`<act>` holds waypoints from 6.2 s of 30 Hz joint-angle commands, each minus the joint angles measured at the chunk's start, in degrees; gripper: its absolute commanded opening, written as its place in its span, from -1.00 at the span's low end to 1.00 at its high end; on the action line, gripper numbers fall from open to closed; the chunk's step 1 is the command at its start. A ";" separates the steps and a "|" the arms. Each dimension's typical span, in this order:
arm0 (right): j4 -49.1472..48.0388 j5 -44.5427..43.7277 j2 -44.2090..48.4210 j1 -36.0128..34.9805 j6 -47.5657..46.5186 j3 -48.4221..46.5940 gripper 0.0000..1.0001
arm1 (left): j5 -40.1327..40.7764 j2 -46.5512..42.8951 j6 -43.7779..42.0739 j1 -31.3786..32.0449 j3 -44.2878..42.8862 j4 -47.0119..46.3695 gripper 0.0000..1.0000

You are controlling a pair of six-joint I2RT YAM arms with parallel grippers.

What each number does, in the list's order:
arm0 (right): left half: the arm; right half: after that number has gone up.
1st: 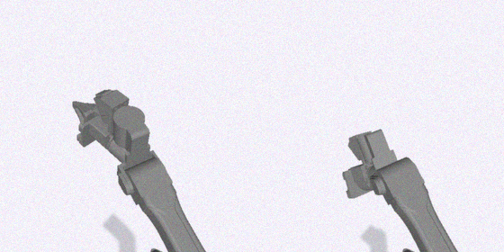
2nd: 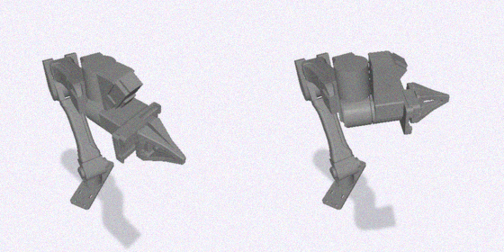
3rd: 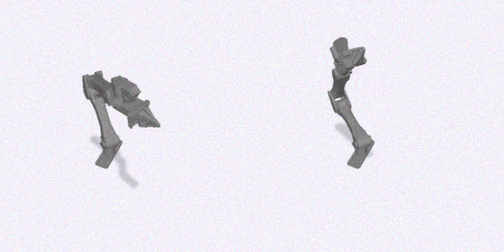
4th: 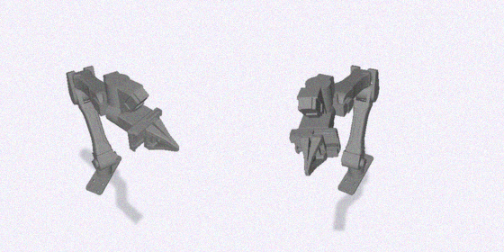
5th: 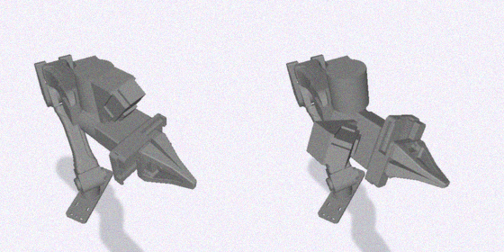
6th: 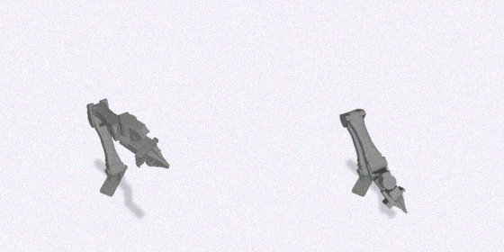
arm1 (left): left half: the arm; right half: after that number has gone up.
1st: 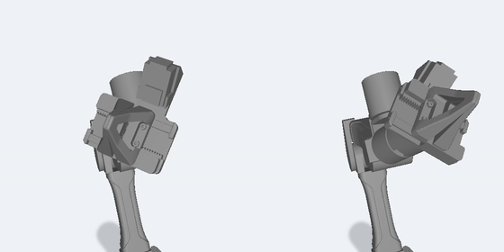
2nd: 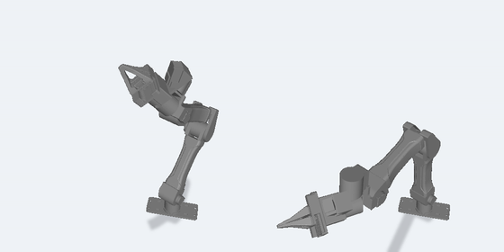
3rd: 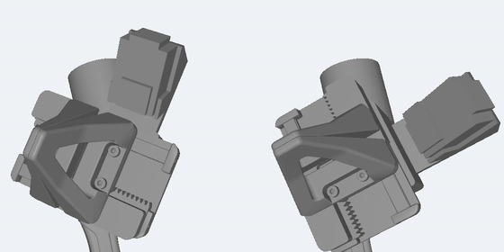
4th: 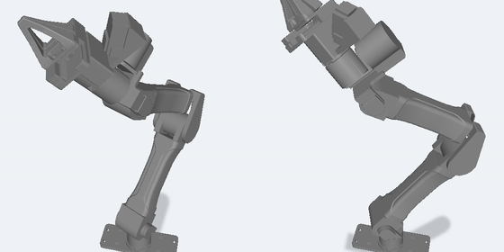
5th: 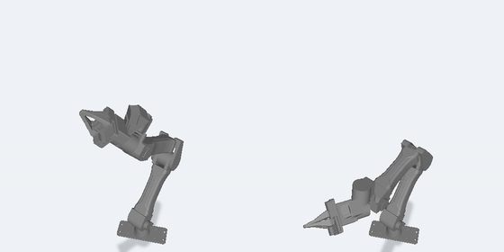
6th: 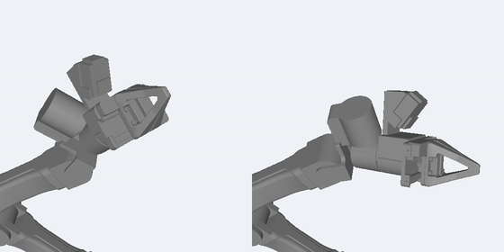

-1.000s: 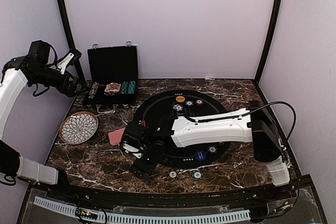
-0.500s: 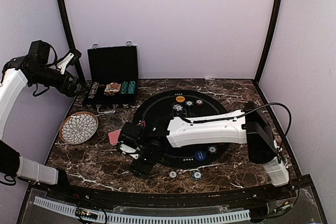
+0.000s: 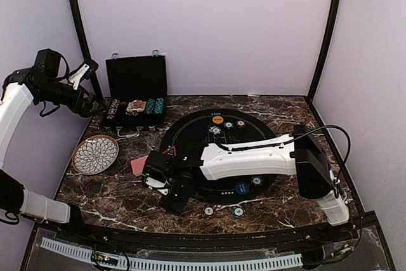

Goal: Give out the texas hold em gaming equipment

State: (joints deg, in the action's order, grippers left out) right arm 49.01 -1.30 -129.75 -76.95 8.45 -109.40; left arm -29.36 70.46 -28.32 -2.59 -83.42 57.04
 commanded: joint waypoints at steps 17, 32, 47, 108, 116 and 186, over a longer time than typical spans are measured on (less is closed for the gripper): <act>1.25 -2.34 0.50 -1.60 -0.04 -2.39 -0.60 | -0.36 -1.02 -0.61 0.26 -0.54 1.23 0.98; 2.69 -7.62 2.82 -0.07 -0.94 -3.51 -0.91 | -0.40 -1.06 -0.52 0.29 -0.91 1.41 0.98; -0.08 -6.70 8.63 9.56 4.67 2.82 -1.00 | -0.30 -1.02 -0.60 0.24 -0.51 1.24 0.97; -1.60 -8.94 8.82 12.51 5.80 2.93 0.31 | -0.42 -1.07 -0.60 0.26 -0.23 0.67 0.98; -0.11 -4.46 11.01 3.76 4.33 2.59 0.61 | -0.96 -0.99 -0.71 0.29 -0.37 0.68 0.98; 2.44 -4.37 -1.21 -0.97 -1.41 -3.70 0.03 | -0.50 -2.30 -1.04 0.23 0.01 0.64 0.97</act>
State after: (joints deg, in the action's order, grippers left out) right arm 51.05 -5.56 -131.70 -77.73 7.14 -112.51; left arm -29.52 69.52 -28.36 -2.57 -83.42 56.99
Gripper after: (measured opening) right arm 0.541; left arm 0.988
